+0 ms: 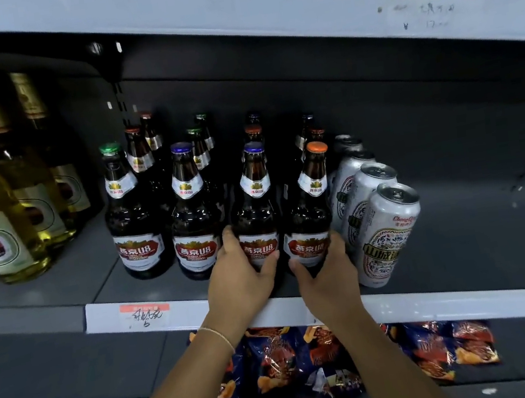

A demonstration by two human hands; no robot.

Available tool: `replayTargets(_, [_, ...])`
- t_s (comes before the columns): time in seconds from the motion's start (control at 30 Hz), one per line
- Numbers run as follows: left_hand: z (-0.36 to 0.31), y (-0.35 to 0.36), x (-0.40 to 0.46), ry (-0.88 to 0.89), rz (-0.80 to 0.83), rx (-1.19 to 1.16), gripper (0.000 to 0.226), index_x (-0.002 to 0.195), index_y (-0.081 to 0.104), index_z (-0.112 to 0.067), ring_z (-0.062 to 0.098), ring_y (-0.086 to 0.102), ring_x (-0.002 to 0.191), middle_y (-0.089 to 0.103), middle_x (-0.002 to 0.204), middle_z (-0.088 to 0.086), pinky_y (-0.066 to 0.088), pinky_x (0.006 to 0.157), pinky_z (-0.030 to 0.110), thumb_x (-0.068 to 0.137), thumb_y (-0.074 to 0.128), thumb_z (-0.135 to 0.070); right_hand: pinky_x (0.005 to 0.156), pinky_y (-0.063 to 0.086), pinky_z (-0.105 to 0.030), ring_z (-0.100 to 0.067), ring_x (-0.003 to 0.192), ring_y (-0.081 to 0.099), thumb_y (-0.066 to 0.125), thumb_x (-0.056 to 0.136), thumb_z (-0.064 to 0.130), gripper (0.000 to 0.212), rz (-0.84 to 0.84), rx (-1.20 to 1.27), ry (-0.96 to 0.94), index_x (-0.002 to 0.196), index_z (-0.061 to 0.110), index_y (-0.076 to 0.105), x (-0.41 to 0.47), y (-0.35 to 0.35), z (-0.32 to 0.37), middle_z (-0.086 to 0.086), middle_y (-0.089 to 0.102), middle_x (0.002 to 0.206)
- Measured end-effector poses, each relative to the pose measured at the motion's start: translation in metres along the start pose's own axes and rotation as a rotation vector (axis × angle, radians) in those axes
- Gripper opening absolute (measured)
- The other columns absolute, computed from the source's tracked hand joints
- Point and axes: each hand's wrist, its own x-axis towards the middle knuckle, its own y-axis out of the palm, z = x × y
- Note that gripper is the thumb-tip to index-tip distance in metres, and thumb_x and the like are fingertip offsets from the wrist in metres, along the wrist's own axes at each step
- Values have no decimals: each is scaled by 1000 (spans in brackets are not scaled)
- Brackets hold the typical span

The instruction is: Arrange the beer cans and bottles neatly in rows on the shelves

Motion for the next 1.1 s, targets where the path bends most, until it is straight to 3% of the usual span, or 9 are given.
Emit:
replayTargets(0.13, [-7,-3,-13,18,-31,31,96,152,8,-6,28,45,131,35,150,18,44,96,30,86,63,-49,102,49,-44,-17,127,53,69,74,52,87,12,37,-26,147,27,28,-2,-11,11,5,55,134])
replayTargets(0.2, [-16,-8,-21,24,-55,71,95,152,8,-6,32,47,128,26,154,18,47,93,32,87,63,-47,100,50,-45,-16,126,54,63,75,58,83,-7,52,-79,144,26,31,2,-23,28,7,56,133])
replayTargets(0.33, [-45,-30,-25,139,-165,172,84,148,25,-2,36,63,98,38,142,20,48,61,27,86,67,-40,113,40,-42,-15,137,44,56,89,41,69,-102,89,-261,149,18,32,20,-65,82,-1,48,148])
replayTargets(0.43, [-74,-53,-12,250,-293,165,76,144,33,-1,36,62,101,44,136,20,46,64,27,86,67,-37,98,48,-33,-21,112,62,58,95,26,39,-153,-118,-337,129,8,58,58,-100,119,-9,66,119])
replayTargets(0.5, [-92,-64,-1,253,-318,154,78,147,29,-4,34,55,115,41,141,18,48,79,32,88,64,-40,83,44,-23,-26,103,64,54,97,27,30,-19,-355,-266,118,9,64,90,-112,136,-11,69,108])
replayTargets(0.6, [-102,-66,13,161,-276,151,85,151,18,-6,32,49,124,39,145,17,44,84,32,89,60,-47,78,38,-24,-29,104,59,46,102,30,34,234,-616,-165,126,10,60,126,-114,146,-14,63,120])
replayTargets(0.73, [-95,-54,18,41,-159,163,86,151,17,-7,32,52,121,47,139,16,46,88,36,89,60,-48,81,43,-28,-21,91,58,53,99,25,30,403,-511,-71,124,8,58,144,-101,139,-9,61,109])
replayTargets(0.87, [-85,-44,20,19,-140,184,72,143,29,-11,31,59,108,57,124,14,44,74,32,89,61,-46,76,41,-27,-22,89,56,55,98,10,33,337,-433,-60,130,1,54,144,-92,140,-6,53,96])
replayTargets(1.1, [-79,-41,23,48,-167,201,62,136,35,-12,30,61,98,58,115,13,40,66,29,89,62,-42,94,54,-42,-33,107,62,64,95,19,38,300,-348,-30,128,1,55,152,-83,132,-20,62,118])
